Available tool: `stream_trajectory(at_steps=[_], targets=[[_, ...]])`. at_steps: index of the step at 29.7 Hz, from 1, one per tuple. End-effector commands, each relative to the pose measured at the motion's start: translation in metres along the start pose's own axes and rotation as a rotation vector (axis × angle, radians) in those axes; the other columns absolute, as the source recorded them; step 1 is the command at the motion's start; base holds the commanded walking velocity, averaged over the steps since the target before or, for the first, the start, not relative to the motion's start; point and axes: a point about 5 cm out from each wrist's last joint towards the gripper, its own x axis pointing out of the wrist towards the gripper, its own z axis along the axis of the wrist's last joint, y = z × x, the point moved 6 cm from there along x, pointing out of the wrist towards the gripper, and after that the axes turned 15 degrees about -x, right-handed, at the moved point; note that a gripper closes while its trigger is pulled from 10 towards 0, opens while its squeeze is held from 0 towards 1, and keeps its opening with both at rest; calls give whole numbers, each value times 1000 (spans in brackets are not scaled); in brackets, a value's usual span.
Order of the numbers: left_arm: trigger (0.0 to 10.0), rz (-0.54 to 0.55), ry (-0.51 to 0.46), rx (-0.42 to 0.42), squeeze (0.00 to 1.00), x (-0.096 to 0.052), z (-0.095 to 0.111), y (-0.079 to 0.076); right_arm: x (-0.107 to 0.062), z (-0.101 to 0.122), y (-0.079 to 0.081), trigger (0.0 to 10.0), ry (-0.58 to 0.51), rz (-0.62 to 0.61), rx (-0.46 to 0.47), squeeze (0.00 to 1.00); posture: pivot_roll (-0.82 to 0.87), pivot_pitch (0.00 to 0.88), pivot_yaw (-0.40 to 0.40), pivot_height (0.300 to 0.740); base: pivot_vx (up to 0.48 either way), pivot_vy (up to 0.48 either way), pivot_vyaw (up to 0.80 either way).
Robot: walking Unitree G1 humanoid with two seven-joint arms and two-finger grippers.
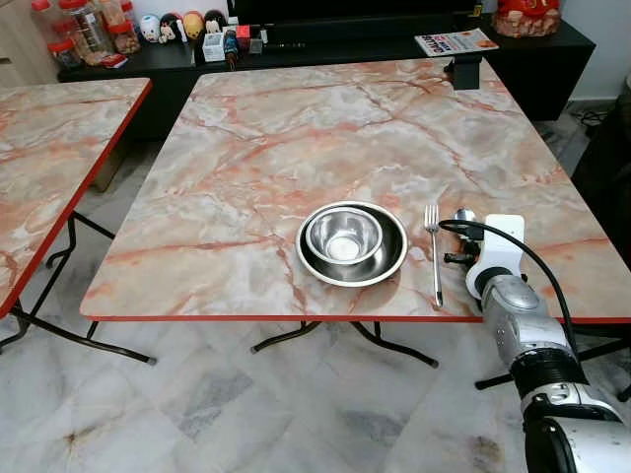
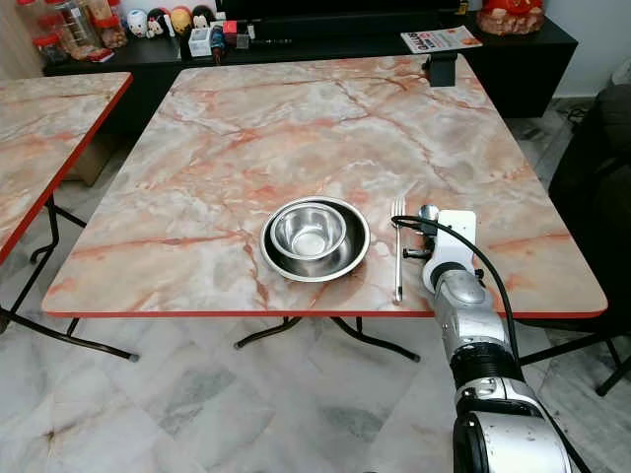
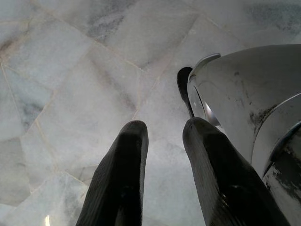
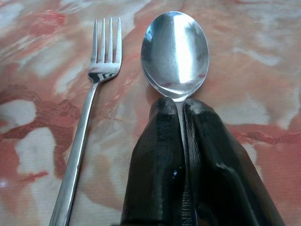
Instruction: Setting the table
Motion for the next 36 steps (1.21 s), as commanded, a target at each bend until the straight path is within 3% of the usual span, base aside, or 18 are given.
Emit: stream_trajectory(at_steps=[1,2,28,29,30,31,32,36], targets=[[10000,11,31,-10,0,-3,-10,2,1,1,5,10000,2,13,-1,929,-115,115,56,736,0,0,0],[10000,11,31,-10,0,-3,-10,2,1,1,6,10000,0,14,0,988,-115,115,56,736,0,0,0],[10000,11,31,-9,0,-2,-9,2,2,10,6,10000,-31,11,12,996,-113,113,57,736,0,0,0],[10000,10,30,-8,0,-2,-9,2,2,21,3,10000,-75,-5,0,992,-115,113,59,736,0,0,0],[10000,10,30,-7,0,-2,-9,2,1,38,-2,10000,-137,-28,-3,961,-116,113,60,736,0,0,0],[10000,10,30,-6,0,-2,-9,2,-1,46,-4,10000,-169,-42,-17,427,-116,113,60,736,0,0,0],[10000,10,30,-6,0,-2,-8,2,-3,55,-8,10000,-206,-61,-35,0,-115,111,61,736,0,0,0],[10000,10,29,-5,0,-2,-8,2,-10,82,-14,10000,-328,-92,-35,0,-117,109,62,736,0,0,0]])
